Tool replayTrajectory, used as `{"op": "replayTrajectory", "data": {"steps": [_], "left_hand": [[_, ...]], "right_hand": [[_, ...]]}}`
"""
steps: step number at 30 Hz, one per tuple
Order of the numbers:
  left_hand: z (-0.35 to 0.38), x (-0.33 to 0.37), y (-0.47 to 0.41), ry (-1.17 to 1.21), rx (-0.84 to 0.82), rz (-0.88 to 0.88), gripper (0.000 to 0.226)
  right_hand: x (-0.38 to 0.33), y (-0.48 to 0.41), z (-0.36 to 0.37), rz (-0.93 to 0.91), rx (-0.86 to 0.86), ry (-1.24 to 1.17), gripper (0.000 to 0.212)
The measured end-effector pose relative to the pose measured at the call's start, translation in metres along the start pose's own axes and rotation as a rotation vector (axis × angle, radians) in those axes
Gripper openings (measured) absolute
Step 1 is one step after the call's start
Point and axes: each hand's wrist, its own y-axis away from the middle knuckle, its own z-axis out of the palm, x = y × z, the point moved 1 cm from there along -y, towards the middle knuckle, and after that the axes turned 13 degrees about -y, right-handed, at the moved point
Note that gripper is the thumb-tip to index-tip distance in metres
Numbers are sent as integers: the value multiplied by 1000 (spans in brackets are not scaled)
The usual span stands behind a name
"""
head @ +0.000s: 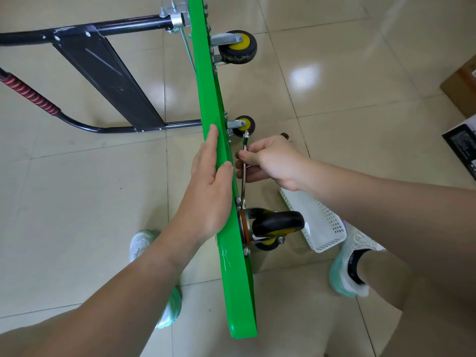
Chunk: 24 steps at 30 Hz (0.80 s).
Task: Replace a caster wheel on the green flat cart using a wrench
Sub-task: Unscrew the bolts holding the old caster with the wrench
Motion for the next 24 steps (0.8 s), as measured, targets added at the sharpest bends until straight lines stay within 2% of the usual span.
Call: {"op": "replayTrajectory", "data": {"steps": [7, 11, 13, 17, 24], "left_hand": [[0, 1, 0, 9, -1, -7, 64], [-1, 1, 1, 21, 1, -9, 64], [-1, 1, 1, 14, 4, -3, 64], [0, 2, 0, 1, 12, 3, 65], [-1, 0, 1, -20, 21, 3, 64]], "right_hand": [[-8, -18, 12, -14, -9, 22, 36], [-2, -15, 12, -20, -9, 55, 35], [-1, -8, 12, -68, 5, 75, 31], [4, 28, 14, -265, 10, 73, 12], [30, 112, 10, -423, -41, 66, 32]]}}
